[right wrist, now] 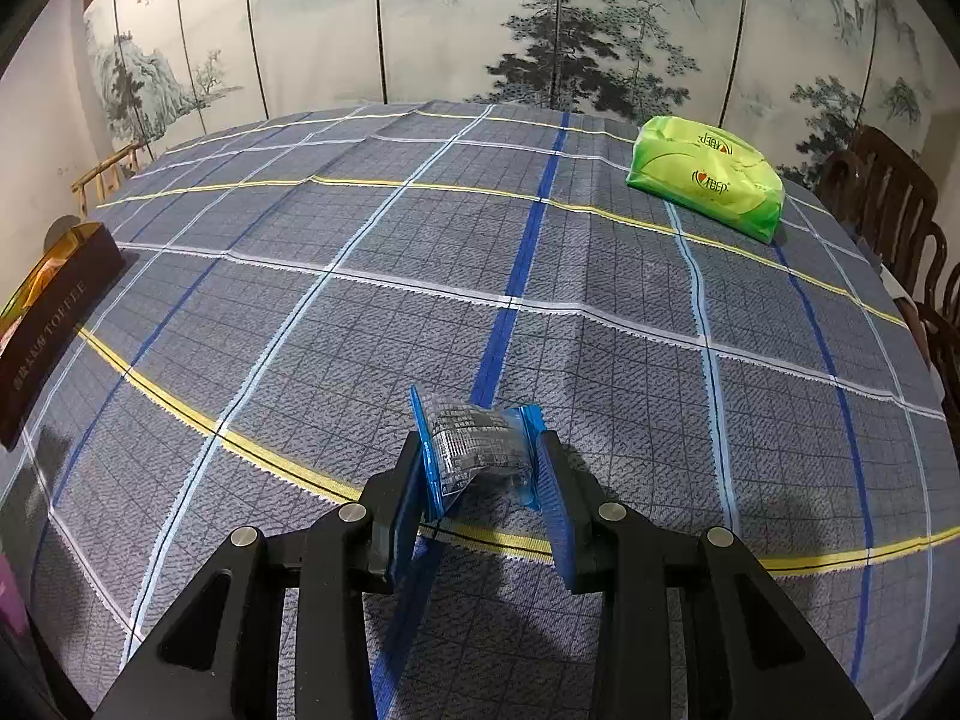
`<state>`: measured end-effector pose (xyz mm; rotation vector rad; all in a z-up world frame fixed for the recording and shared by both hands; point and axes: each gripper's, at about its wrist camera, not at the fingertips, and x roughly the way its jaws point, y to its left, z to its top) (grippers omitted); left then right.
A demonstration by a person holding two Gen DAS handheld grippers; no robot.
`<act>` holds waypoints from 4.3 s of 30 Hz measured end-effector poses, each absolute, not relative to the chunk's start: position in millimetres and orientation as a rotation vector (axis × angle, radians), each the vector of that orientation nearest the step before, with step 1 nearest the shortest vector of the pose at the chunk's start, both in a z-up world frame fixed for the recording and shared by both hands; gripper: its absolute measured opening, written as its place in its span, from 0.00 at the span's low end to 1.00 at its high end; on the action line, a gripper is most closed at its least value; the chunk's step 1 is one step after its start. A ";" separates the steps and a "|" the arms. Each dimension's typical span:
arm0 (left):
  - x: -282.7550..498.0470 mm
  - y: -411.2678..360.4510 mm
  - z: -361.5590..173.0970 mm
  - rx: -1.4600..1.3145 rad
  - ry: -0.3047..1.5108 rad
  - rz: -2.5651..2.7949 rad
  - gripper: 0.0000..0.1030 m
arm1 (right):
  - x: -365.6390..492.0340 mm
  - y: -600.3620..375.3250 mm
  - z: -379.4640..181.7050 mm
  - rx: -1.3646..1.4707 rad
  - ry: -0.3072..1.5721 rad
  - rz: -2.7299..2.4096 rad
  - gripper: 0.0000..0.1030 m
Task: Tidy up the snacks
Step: 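Carry the yellow candy into the tin and open the left gripper, then carry the clear blue-ended candy over the tin and open the right gripper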
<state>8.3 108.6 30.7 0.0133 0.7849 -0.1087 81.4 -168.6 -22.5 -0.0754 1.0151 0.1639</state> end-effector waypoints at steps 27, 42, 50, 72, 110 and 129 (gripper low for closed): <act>65.9 181.5 -12.1 0.027 0.861 0.067 0.23 | 80.6 -169.0 -22.2 -0.086 1.014 0.152 0.35; 84.2 200.0 -21.3 0.017 0.891 0.104 0.23 | 79.7 -168.7 -21.7 -0.085 1.014 0.141 0.35; 91.5 202.7 -23.3 0.027 0.898 0.120 0.23 | 79.8 -168.6 -21.6 -0.086 1.014 0.139 0.35; 66.9 209.4 5.9 0.052 0.807 0.236 0.70 | 74.4 -154.7 -15.8 -0.038 0.996 0.133 0.35; -10.3 229.0 19.3 0.029 0.752 0.279 0.92 | 69.5 179.9 71.5 -0.141 0.820 0.744 0.35; -14.6 239.3 17.6 0.005 0.675 0.280 0.99 | 78.2 236.9 51.4 -0.251 0.818 0.682 0.36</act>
